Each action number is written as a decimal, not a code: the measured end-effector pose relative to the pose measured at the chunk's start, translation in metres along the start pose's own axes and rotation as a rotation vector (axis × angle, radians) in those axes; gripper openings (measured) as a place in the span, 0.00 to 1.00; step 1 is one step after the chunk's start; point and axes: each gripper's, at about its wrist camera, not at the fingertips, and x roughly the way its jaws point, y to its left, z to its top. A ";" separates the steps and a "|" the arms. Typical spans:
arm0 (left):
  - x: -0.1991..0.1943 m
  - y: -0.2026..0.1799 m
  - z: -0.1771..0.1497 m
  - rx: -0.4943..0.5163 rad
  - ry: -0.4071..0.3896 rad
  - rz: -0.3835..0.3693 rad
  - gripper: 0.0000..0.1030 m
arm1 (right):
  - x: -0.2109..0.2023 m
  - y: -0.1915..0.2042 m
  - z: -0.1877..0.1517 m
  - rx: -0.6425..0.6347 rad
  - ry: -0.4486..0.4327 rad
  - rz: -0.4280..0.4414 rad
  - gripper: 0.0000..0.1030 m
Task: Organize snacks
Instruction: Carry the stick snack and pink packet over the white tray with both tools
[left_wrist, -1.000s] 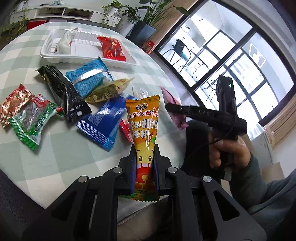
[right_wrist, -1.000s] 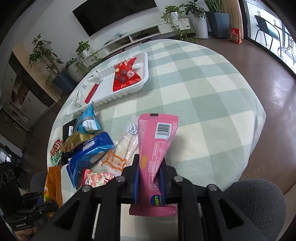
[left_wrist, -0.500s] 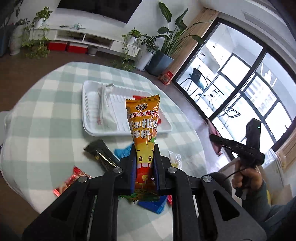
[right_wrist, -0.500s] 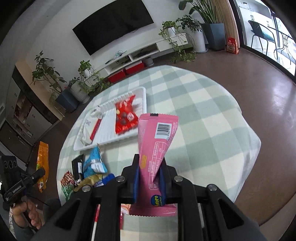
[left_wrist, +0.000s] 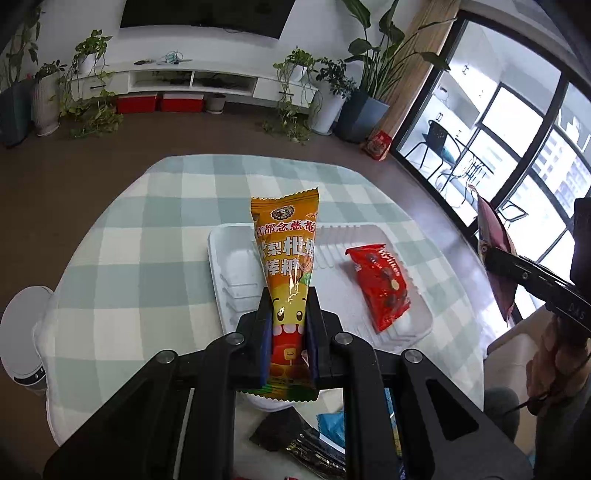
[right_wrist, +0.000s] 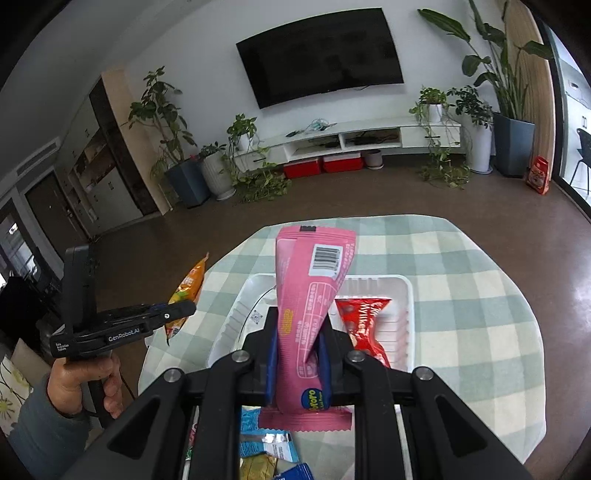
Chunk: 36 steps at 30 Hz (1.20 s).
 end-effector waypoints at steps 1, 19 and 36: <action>0.010 0.002 0.002 0.005 0.015 0.015 0.13 | 0.013 0.002 0.002 -0.007 0.023 -0.003 0.19; 0.100 0.007 0.002 0.039 0.111 0.087 0.13 | 0.149 -0.015 -0.026 -0.025 0.291 -0.061 0.19; 0.085 0.011 -0.006 -0.016 0.060 0.134 0.14 | 0.163 -0.019 -0.041 -0.042 0.304 -0.089 0.20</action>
